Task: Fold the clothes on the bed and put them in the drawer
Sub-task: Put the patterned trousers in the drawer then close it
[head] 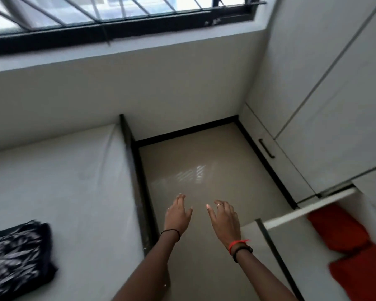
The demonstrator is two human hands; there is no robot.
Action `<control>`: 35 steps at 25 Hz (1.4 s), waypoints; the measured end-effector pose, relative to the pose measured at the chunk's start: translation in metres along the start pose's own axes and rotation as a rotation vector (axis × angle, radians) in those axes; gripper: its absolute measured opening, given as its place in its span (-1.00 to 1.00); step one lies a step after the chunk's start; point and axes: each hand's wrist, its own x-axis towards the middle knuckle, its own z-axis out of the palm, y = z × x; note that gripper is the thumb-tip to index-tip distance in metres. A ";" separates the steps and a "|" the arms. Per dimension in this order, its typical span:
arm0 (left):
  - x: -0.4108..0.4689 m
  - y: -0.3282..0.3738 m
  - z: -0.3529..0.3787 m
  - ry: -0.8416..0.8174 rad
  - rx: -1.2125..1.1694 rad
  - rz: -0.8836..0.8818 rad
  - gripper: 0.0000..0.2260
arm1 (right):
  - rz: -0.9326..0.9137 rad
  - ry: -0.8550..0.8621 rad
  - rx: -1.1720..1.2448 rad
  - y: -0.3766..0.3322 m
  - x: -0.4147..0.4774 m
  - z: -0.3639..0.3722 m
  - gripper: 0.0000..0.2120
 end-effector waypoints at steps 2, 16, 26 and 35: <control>-0.003 -0.055 -0.040 0.039 -0.025 -0.077 -0.51 | -0.029 -0.040 0.023 -0.055 -0.005 0.028 -0.60; -0.092 -0.269 -0.157 0.319 -0.191 -0.444 -0.57 | -0.414 -0.307 -0.049 -0.277 -0.034 0.133 -0.59; -0.155 -0.332 -0.186 0.456 -0.313 -0.618 -0.58 | -0.605 -0.480 -0.140 -0.362 -0.065 0.174 -0.55; -0.171 -0.443 -0.212 0.437 -0.391 -0.728 -0.55 | -0.507 -0.606 -0.127 -0.445 -0.103 0.244 -0.48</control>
